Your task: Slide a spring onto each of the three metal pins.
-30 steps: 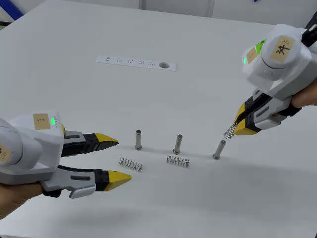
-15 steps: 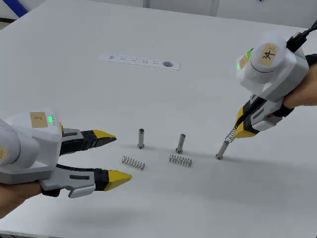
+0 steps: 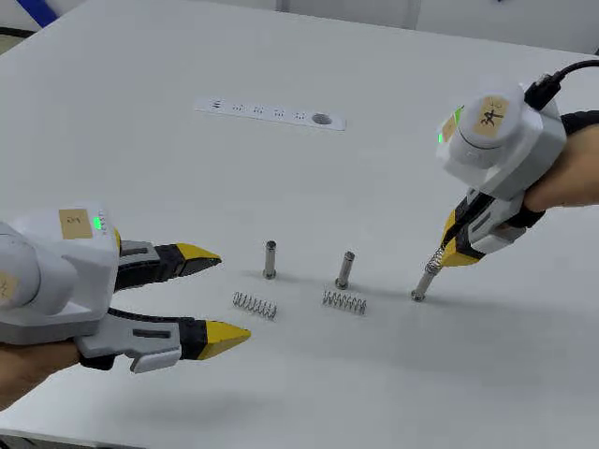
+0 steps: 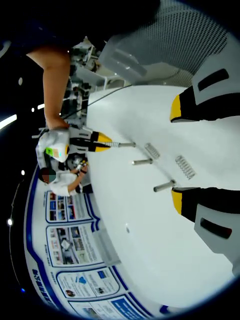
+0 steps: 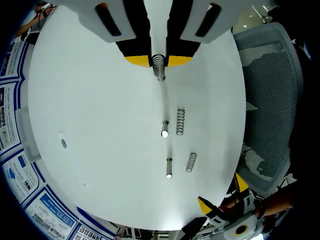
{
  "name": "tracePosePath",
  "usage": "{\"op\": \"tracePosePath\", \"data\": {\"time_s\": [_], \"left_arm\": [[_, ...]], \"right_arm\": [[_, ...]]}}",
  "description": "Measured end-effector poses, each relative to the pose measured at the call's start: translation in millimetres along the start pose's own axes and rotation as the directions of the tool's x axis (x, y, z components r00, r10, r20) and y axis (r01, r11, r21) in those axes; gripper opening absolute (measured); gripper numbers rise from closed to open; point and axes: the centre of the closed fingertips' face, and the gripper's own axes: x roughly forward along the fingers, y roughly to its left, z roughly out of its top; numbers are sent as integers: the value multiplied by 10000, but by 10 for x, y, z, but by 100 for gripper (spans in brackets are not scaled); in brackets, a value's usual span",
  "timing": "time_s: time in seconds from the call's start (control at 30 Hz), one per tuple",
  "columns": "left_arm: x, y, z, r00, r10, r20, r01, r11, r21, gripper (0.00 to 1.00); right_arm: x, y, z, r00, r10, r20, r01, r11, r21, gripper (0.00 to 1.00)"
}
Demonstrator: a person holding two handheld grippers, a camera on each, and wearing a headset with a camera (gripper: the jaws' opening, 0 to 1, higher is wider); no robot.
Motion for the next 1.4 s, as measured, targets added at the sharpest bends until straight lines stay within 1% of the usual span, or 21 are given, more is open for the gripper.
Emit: {"op": "tracePosePath", "data": {"time_s": [0.1,0.3,0.6,0.83,1.23,1.37,1.4], "left_arm": [[-6,-2,-7,10000,-7,-16,7,10000,-12,53],[-16,-4,-22,10000,5,-36,-5,10000,-55,53],[-16,0,-11,10000,-4,-38,4,10000,-46,53],[-27,7,-22,10000,11,-81,-11,10000,-63,52],[-29,1,-18,10000,10,-90,-10,10000,-50,52],[-29,0,-15,10000,10,-86,-11,10000,-50,53],[-28,0,-15,10000,6,-90,-6,10000,-44,53]], "right_arm": [[51,-2,-16,9998,-38,-220,38,10000,9,12],[150,6,-37,9993,30,-365,-25,9999,127,12],[326,10,-84,9987,221,-452,-201,9989,423,12],[416,36,-103,9981,341,-508,-314,9981,533,12],[466,69,-133,9974,477,-546,-441,9969,655,12],[448,74,-115,9981,490,-363,-463,9963,729,15],[432,62,-112,9987,404,-322,-381,9967,714,15]]}}
